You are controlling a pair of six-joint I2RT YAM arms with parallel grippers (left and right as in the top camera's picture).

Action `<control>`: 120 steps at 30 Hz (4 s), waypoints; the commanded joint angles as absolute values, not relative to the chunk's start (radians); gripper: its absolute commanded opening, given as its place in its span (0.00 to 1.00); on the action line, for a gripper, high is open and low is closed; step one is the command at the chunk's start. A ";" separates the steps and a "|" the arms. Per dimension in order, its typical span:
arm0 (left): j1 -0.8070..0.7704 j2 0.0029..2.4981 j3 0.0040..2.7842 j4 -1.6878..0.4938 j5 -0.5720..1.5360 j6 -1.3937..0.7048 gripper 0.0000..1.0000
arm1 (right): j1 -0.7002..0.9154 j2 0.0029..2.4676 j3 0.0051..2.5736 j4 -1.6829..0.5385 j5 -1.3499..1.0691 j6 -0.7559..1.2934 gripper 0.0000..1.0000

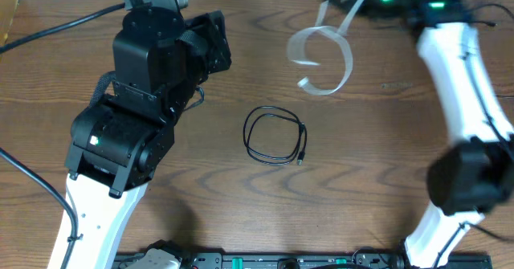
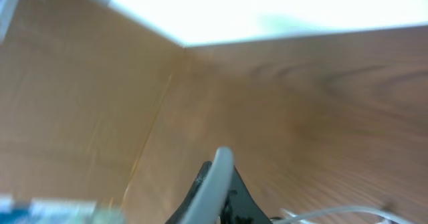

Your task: Untangle cables

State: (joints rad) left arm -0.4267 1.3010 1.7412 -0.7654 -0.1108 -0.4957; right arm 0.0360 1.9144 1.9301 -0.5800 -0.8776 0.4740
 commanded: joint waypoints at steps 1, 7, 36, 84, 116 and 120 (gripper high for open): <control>-0.422 1.312 1.745 -0.783 -0.125 -0.436 0.43 | -0.023 1.811 1.965 -0.679 -0.641 0.452 0.01; -0.422 1.333 1.743 -0.809 -0.123 -0.435 0.45 | -0.091 1.782 1.965 -1.010 -0.284 0.266 0.01; -0.422 1.454 1.738 -0.856 -0.033 -0.446 0.46 | -0.815 1.787 1.964 -1.040 -0.044 0.363 0.01; -0.422 1.482 1.738 -0.874 -0.033 -0.446 0.46 | -0.805 2.148 1.926 -1.380 -1.024 0.089 0.95; -0.242 1.497 1.702 -1.099 -0.033 -0.311 0.49 | 0.287 2.116 1.835 -1.218 -0.212 0.222 0.83; -0.222 1.497 1.702 -1.098 -0.034 -0.311 0.49 | 0.381 2.116 1.752 -1.150 -0.200 0.294 0.68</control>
State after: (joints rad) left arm -0.2356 1.4868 1.7065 -1.0966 -0.0284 -0.3027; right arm 0.3347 2.1422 1.8011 -1.1717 -0.2539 0.1902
